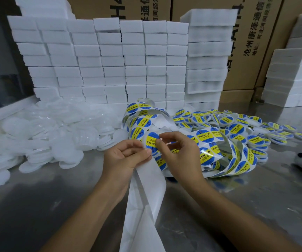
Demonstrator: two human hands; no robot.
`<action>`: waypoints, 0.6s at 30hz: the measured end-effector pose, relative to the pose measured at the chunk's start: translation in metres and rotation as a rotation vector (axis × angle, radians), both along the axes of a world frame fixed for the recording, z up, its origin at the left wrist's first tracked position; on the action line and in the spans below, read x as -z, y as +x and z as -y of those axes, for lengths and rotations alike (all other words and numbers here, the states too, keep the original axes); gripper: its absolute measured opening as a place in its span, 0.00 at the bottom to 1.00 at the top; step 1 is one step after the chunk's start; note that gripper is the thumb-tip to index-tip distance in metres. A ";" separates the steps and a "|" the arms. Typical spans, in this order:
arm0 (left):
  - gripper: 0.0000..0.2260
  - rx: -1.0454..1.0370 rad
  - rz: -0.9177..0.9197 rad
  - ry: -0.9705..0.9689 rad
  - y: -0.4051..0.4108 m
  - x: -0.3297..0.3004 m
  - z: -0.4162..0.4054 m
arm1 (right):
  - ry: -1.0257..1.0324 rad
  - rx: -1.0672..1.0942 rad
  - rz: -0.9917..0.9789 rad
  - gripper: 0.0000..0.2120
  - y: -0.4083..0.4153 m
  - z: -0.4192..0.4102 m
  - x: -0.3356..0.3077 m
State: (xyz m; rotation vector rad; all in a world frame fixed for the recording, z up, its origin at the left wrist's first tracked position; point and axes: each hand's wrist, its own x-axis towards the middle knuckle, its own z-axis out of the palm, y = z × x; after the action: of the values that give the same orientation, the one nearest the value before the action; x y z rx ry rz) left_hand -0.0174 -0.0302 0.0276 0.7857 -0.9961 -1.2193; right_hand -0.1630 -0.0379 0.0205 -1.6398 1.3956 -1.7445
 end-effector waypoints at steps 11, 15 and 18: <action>0.06 0.213 -0.058 -0.026 -0.002 0.003 -0.001 | 0.015 -0.250 0.143 0.03 -0.001 -0.001 -0.005; 0.11 0.241 0.004 -0.043 -0.008 0.005 -0.003 | 0.054 -0.254 0.158 0.06 -0.008 0.001 -0.006; 0.08 0.212 0.084 -0.096 -0.007 0.003 -0.004 | 0.120 -0.250 0.090 0.12 -0.008 0.001 -0.003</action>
State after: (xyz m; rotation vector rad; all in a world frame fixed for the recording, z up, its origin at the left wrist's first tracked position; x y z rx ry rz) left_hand -0.0240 -0.0266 0.0243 0.6731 -1.2217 -1.3168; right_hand -0.1707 -0.0384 0.0230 -1.5755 1.1741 -1.5428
